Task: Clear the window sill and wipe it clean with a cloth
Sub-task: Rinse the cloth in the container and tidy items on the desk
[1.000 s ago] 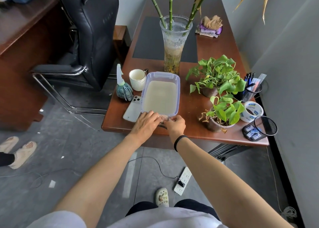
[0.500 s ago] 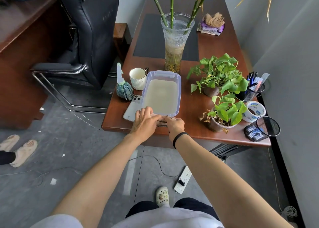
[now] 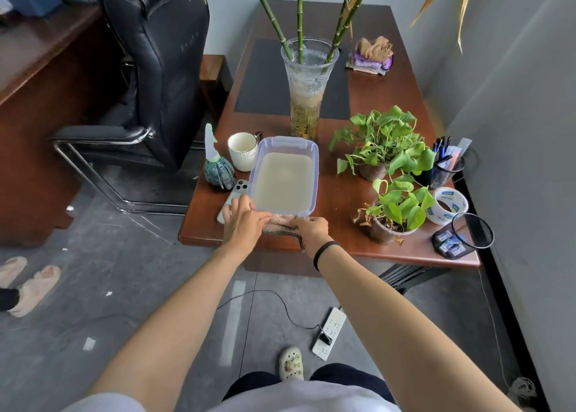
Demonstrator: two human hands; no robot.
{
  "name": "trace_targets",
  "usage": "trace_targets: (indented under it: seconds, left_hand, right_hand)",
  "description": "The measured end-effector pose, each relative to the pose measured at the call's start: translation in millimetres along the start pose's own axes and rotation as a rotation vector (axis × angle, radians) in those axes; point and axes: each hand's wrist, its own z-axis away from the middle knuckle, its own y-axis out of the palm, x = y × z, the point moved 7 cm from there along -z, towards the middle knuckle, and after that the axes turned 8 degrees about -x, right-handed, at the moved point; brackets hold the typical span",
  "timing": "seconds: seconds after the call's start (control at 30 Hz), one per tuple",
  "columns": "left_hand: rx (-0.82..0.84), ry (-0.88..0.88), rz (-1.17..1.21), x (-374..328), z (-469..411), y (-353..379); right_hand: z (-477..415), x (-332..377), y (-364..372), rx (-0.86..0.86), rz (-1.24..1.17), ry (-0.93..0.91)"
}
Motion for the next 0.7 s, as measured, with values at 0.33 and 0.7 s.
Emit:
trace_targets:
  seconds: [0.33,0.7]
  left_hand:
    - [0.027,0.031,-0.115,-14.5,-1.5,5.5]
    - [0.086,0.215,0.04,-65.7,-12.7,0.5]
  right_hand:
    - [-17.0,-5.7,11.3,-0.053,0.031,0.004]
    - [1.2,17.1,-42.6,0.161,0.104,-0.04]
